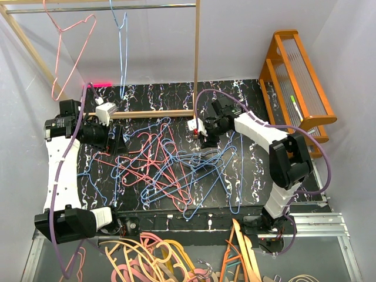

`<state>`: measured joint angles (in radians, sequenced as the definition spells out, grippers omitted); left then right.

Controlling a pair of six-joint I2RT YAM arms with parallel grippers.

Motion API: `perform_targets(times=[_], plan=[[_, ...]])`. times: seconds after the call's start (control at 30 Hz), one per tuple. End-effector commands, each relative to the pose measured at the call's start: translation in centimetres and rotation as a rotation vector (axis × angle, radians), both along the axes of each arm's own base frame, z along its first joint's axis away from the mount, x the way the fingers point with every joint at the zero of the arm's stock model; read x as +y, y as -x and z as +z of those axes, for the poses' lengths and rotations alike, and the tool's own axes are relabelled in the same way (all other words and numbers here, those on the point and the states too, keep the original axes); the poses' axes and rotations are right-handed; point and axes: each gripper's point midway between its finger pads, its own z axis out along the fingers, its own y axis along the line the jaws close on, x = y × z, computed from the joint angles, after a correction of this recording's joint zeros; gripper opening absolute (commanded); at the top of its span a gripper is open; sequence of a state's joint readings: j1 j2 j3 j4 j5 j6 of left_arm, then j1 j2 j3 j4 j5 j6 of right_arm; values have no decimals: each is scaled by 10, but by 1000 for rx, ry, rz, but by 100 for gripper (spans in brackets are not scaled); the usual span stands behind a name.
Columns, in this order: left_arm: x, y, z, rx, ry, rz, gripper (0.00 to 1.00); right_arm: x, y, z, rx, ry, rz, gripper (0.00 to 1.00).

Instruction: Organize the hangers

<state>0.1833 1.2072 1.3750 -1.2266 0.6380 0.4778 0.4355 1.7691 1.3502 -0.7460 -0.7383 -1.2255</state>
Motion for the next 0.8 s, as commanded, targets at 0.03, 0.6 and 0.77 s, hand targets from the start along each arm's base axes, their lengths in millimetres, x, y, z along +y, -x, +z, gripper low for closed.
perform_targets(times=[0.03,0.6,0.77], plan=[[-4,-4,2,-12,0,9,97,12,-5,-2,-42,-12,92,48],[-4,-4,-7,15,-14,34,97,28,18,-21,3,0,172,45],[-3,-4,-8,14,-24,25,97,38,20,-26,4,-1,184,45]])
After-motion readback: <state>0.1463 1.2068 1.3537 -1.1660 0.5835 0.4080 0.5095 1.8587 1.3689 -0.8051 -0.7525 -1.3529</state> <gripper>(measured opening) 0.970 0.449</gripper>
